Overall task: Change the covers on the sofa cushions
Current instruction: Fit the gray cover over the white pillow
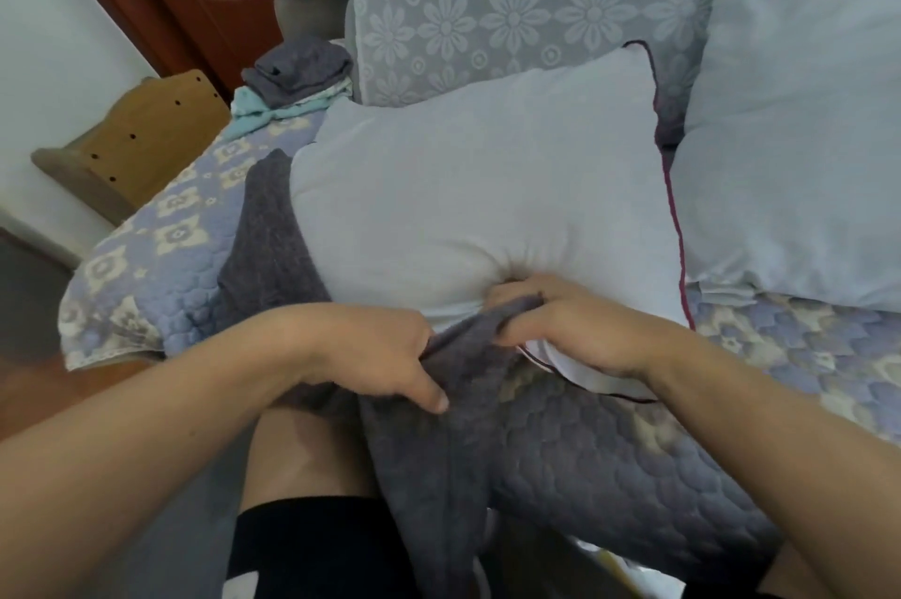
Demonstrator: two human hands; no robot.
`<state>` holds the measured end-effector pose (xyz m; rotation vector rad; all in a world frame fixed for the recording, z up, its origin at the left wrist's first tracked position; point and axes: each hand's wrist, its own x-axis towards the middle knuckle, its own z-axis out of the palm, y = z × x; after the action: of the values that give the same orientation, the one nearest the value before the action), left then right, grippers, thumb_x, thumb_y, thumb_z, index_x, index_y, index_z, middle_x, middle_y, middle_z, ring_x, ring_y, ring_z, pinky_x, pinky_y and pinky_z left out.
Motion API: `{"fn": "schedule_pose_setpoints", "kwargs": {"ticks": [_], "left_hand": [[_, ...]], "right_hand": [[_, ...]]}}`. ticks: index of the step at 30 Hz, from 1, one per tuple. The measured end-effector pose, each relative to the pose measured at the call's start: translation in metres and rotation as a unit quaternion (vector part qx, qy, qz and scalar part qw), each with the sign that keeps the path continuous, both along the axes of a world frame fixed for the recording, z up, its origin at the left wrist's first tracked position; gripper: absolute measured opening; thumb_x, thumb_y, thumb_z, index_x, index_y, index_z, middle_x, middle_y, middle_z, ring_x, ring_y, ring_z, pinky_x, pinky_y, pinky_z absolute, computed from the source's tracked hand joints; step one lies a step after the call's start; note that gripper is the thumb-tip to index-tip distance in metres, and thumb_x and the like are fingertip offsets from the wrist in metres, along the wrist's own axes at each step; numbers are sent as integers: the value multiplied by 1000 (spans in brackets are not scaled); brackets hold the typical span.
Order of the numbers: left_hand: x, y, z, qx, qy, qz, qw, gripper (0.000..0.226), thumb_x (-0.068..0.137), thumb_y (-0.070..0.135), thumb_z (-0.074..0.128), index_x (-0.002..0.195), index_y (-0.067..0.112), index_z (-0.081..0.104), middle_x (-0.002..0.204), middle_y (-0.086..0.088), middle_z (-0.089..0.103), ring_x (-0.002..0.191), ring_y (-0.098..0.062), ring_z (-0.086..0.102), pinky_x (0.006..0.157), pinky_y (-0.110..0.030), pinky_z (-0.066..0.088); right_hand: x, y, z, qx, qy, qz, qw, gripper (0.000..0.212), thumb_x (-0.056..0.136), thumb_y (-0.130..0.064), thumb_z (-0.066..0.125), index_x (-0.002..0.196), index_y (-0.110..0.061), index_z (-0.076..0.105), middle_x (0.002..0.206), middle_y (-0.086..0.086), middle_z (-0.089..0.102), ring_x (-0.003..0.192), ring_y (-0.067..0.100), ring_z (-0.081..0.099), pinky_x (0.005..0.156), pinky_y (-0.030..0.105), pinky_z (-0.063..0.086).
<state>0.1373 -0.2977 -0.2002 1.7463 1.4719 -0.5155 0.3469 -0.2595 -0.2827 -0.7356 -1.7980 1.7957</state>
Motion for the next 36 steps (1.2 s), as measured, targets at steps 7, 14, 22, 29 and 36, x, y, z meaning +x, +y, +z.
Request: {"fn": "schedule_pose_setpoints", "kwargs": {"ticks": [7,14,22,29,36], "left_hand": [[-7,21,21,12,-177,197,964,26,93,3,55,110,8,74,110,-4,76,106,-23,70,96,-35,53],[11,20,6,79,-175,78,978,21,97,6,55,89,18,71,90,3,74,85,-6,65,81,-23,50],[0,21,1,-99,-87,41,990,9,84,33,81,87,31,72,90,18,75,87,0,69,74,-12,48],[-19,17,-4,9,-192,147,970,39,54,30,66,81,2,70,85,-4,70,81,-17,64,77,-31,45],[-15,9,-11,82,-139,89,983,28,93,17,57,108,32,75,107,20,75,103,2,67,95,-22,48]], "right_hand": [[0,-10,-4,-184,153,53,970,40,85,-1,56,123,-4,67,125,17,68,115,24,63,96,38,49],[-13,-12,3,19,-113,125,986,53,81,-14,82,128,-25,61,124,-9,68,116,7,63,104,33,49],[-10,0,-2,-23,-93,110,989,15,88,-34,71,83,-21,75,88,2,72,86,19,66,85,41,53],[-4,-2,-5,-80,-17,95,992,12,95,-11,62,103,-8,71,95,-4,75,92,10,70,82,23,54],[-20,-11,1,49,-186,179,965,21,79,-12,80,99,-18,73,96,-10,74,91,9,71,81,25,54]]}}
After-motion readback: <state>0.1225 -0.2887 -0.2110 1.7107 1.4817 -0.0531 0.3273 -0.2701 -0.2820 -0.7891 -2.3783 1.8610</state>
